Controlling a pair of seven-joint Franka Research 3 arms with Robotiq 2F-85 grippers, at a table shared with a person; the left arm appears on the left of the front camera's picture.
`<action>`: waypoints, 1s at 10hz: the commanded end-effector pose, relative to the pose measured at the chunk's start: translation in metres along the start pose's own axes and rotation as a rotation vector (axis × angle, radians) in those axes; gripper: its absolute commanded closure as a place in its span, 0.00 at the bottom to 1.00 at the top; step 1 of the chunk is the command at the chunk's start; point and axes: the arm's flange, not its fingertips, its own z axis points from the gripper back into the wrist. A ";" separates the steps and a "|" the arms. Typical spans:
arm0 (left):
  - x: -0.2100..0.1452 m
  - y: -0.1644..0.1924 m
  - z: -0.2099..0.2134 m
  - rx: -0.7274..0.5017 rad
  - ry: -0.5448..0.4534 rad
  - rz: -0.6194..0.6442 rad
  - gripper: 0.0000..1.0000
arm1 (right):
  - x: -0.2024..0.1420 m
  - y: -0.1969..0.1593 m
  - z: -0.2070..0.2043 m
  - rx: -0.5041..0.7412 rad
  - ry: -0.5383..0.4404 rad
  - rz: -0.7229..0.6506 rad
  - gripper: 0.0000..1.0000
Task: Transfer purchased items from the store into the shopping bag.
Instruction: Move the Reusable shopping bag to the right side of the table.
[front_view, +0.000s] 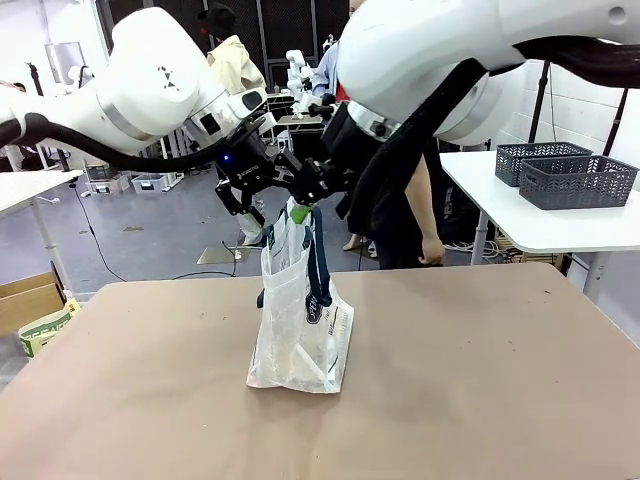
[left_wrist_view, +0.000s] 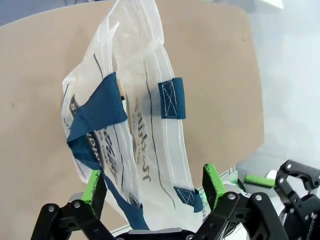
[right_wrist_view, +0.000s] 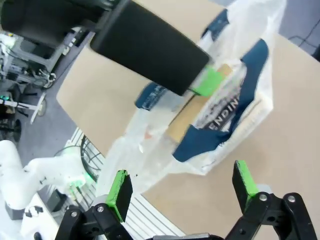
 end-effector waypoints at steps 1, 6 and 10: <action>0.014 -0.018 0.001 0.069 0.046 -0.001 0.00 | -0.025 -0.017 0.006 0.042 -0.015 -0.025 0.00; 0.034 -0.042 -0.029 0.143 0.135 0.012 0.00 | -0.060 -0.043 0.008 0.082 0.034 -0.034 0.00; 0.032 -0.053 -0.039 0.225 0.141 0.043 0.00 | -0.064 -0.058 0.013 0.094 0.026 -0.070 0.00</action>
